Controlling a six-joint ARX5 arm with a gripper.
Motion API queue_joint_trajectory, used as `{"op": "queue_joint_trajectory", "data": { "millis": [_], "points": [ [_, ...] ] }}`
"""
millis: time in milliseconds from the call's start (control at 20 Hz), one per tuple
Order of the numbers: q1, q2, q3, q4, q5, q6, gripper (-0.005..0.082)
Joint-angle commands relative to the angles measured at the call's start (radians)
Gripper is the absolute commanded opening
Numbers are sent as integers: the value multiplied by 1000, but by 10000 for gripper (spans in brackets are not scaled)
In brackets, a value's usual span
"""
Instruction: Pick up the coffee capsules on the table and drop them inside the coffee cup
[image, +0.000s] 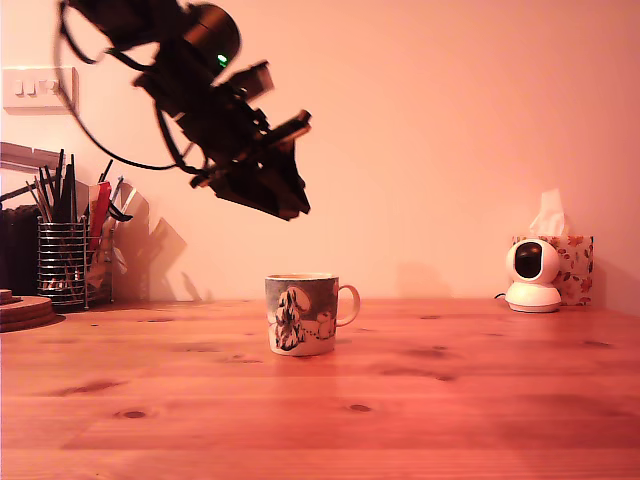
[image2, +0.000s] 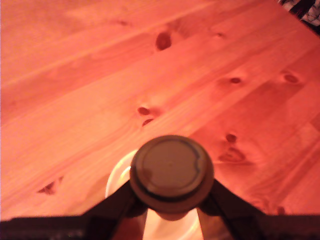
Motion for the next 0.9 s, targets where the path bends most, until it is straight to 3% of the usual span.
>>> {"op": "queue_joint_trajectory", "data": {
  "millis": [0, 850],
  "points": [
    [-3, 55, 30, -21, -5, 4, 166],
    [-12, 122, 44, -49, -8, 4, 166]
  ]
}}
